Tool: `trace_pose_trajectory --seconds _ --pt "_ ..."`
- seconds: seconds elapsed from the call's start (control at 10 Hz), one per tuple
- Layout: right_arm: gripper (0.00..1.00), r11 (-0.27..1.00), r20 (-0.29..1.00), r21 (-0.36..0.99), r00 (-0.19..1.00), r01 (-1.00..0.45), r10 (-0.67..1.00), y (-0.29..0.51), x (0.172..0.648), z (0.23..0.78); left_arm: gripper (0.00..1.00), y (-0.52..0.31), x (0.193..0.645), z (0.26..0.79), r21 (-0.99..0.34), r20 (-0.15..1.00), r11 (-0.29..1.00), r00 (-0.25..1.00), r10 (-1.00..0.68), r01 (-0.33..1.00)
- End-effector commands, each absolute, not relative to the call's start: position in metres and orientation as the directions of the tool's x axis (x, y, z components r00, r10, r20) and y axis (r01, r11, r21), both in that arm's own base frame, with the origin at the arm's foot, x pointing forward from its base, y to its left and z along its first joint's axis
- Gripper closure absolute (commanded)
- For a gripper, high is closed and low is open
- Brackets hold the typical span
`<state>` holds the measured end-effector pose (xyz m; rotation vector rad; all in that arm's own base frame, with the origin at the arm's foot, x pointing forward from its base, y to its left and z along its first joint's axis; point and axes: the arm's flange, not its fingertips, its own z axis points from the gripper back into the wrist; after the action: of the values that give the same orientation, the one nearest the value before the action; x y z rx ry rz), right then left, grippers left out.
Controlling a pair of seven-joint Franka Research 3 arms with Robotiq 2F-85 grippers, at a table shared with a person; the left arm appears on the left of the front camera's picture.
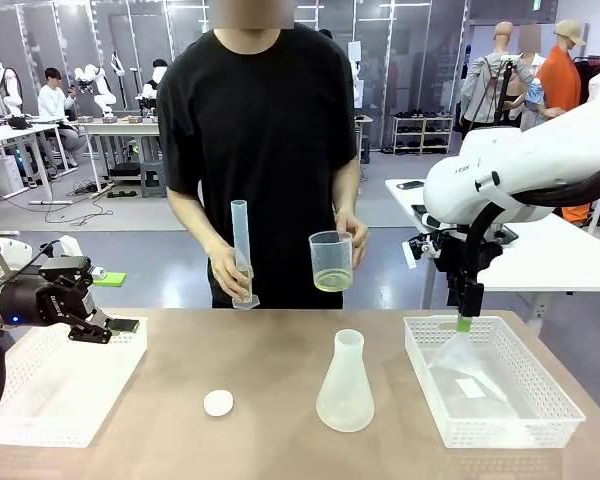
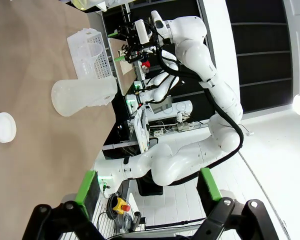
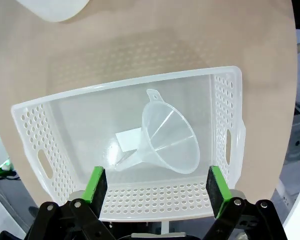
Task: Prepare the solutions needed for the experiment.
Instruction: Pick up the Plastic Funnel and insert it into the Big flask.
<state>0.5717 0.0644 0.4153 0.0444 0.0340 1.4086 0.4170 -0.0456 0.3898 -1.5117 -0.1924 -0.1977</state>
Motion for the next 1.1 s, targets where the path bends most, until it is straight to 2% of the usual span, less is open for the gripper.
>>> trace_pose_trajectory --seconds 0.0,0.4,0.5,0.7,1.0 --pt "0.0 0.169 0.011 0.046 0.17 -0.984 0.985 0.061 0.57 0.415 0.0 -0.047 0.418 0.392 -0.968 0.249 0.037 0.969 0.002 0.249" --pt "0.0 0.165 0.003 0.053 0.165 -0.985 0.986 0.062 0.572 0.415 0.0 -0.047 0.418 0.392 -0.968 0.249 0.037 0.969 0.002 0.249" --pt "0.0 0.071 -0.046 0.045 0.069 -0.996 0.997 0.067 0.58 0.409 0.0 -0.047 0.418 0.392 -0.968 0.249 0.037 0.969 0.002 0.249" --pt "0.0 -0.067 -0.065 0.047 -0.07 -0.997 0.995 0.07 0.59 0.397 0.0 -0.047 0.418 0.392 -0.968 0.249 0.037 0.969 0.002 0.249" --pt "0.0 -0.156 -0.117 0.136 -0.173 -0.978 0.978 0.067 0.599 0.375 0.0 -0.047 0.418 0.392 -0.968 0.249 0.037 0.969 0.002 0.249"
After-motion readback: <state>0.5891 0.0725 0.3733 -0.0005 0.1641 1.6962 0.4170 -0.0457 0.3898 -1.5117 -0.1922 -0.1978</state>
